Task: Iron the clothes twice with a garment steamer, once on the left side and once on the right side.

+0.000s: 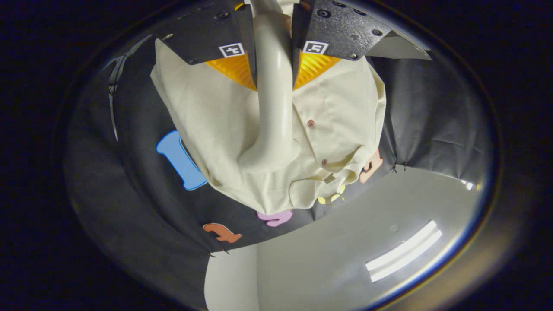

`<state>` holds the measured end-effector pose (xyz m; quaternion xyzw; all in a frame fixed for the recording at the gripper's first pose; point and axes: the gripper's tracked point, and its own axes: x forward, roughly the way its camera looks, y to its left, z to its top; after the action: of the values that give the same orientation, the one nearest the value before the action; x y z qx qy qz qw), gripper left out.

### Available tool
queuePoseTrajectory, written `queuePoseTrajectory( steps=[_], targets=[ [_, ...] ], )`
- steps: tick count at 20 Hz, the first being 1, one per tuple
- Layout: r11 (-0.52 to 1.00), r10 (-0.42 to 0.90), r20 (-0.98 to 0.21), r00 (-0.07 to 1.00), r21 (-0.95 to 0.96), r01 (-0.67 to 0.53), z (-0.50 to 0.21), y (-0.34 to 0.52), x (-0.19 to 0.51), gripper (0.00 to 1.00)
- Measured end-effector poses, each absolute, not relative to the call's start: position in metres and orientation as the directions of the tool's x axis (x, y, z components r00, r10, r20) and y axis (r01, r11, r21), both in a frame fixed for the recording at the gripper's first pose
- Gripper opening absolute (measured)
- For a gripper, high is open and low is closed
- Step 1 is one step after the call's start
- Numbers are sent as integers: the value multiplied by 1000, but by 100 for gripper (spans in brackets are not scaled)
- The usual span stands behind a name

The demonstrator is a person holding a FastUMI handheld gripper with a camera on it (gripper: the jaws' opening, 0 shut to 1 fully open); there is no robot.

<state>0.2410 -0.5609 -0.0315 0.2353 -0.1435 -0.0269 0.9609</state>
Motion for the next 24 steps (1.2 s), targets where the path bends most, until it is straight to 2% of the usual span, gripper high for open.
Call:
queuePoseTrajectory(
  steps=[6,16,24],
  targets=[
    [825,-149,196,969,565,12,-106,-568,226,35],
    [807,-151,48,987,583,95,-213,-556,202,35],
    [762,-156,-42,987,630,148,-270,-539,184,35]
  ],
)
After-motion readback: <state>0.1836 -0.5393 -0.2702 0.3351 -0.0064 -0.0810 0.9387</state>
